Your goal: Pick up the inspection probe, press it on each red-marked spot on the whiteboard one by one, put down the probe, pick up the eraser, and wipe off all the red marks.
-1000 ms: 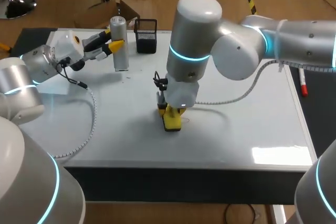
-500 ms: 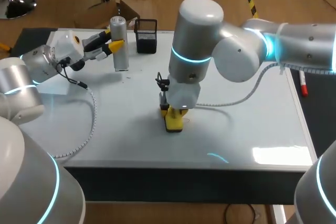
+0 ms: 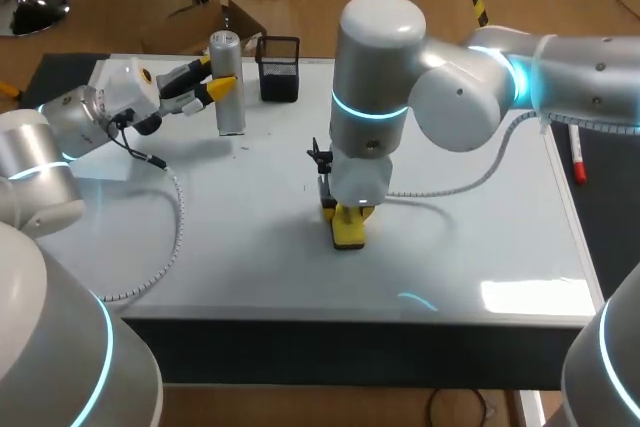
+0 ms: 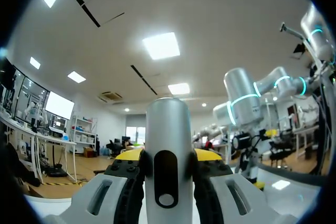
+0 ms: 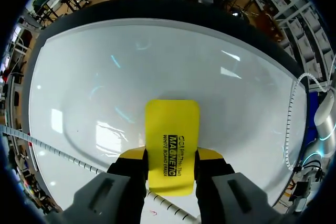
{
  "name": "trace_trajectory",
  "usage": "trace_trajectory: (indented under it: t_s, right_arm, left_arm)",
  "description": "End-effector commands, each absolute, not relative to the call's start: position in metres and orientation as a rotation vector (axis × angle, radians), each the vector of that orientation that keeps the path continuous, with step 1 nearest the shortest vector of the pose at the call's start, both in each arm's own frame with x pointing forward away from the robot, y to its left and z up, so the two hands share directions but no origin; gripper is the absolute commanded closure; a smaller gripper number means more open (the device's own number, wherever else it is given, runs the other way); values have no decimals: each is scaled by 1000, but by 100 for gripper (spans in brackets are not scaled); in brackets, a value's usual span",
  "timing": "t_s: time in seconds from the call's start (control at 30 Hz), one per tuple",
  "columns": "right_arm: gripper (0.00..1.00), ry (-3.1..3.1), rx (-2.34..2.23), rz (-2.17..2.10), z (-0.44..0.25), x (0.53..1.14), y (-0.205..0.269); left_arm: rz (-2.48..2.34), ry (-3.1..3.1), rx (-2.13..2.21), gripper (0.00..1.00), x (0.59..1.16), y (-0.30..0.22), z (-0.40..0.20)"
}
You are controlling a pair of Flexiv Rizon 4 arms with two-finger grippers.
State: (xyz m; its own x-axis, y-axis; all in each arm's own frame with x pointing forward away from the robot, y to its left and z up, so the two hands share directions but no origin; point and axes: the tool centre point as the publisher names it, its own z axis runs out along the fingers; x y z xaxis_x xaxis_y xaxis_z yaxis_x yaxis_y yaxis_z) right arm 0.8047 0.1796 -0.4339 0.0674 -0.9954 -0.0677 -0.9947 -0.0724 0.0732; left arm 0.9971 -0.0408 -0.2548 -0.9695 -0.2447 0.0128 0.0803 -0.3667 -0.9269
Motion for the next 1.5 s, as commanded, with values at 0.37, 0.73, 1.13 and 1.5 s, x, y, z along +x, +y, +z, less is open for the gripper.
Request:
trace_trajectory:
  t_s: [0.37, 0.73, 1.13, 1.5]
  right_arm:
    - [100, -2154, 2245, -109, -472, 808, 146]
    - [100, -2153, 2235, -78, -443, 818, 144]
    - [100, -2096, 2425, -17, -373, 826, 199]
    - [100, -2029, 2501, -80, -390, 819, 245]
  left_arm:
    - [-2435, 1640, -221, 100, 997, -41, -253]
    - [-2435, 1640, -221, 100, 997, -41, -253]
    - [-2435, 1640, -221, 100, 997, -41, -253]
    - [-2435, 1640, -221, 100, 997, -41, -253]
